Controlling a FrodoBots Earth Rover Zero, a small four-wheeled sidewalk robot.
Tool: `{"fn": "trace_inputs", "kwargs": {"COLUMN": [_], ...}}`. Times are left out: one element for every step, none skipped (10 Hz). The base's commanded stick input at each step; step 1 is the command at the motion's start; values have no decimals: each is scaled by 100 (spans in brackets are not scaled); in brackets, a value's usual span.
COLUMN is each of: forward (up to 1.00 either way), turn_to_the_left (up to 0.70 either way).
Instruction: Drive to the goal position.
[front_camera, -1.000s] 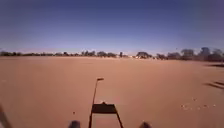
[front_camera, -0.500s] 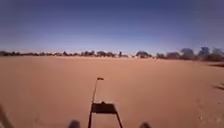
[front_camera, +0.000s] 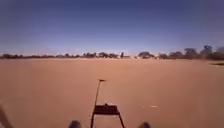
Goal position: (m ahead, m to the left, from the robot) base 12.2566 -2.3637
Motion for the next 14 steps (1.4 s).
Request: {"fn": "trace_inputs", "kwargs": {"forward": [70, 70, 70, 70, 70, 70, 70, 70, 70, 70, 70, 70, 70, 70], "turn_to_the_left": [0, 0, 0, 0, 0, 0, 0, 0, 0, 0, 0, 0, 0, 0]}}
